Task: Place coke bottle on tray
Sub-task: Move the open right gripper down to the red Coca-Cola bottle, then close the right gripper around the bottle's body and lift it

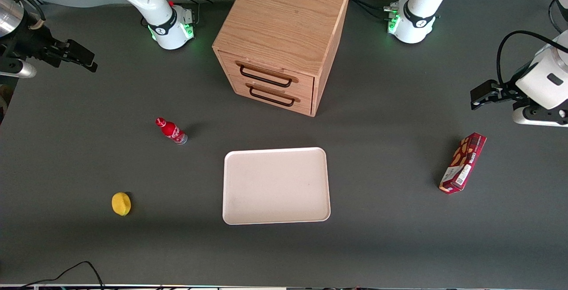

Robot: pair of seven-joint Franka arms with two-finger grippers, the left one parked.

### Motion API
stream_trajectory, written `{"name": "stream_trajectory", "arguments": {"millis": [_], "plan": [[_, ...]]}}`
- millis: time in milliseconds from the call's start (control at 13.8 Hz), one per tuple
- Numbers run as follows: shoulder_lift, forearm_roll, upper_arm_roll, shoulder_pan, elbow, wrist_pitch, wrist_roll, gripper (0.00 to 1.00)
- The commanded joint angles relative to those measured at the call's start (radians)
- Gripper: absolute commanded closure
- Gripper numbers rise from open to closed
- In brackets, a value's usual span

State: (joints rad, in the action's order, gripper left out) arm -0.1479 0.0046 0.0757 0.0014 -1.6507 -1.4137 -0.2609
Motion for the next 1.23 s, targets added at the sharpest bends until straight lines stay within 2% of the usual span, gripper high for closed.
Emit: {"name": "stream_trajectory", "arguments": {"millis": [0,217,725,1159], "plan": [[0.025,0.023,-0.008,-0.003,0.037,0.036,0.012,0.0],[0.04,0.031,-0.004,0.002,-0.007,0.021,0.015,0.0],[0.042,0.043,0.081,0.006,-0.576,-0.653,-0.041,0.0],[0.109,0.034,0.084,0.006,-0.745,-0.967,-0.049,0.0]]}}
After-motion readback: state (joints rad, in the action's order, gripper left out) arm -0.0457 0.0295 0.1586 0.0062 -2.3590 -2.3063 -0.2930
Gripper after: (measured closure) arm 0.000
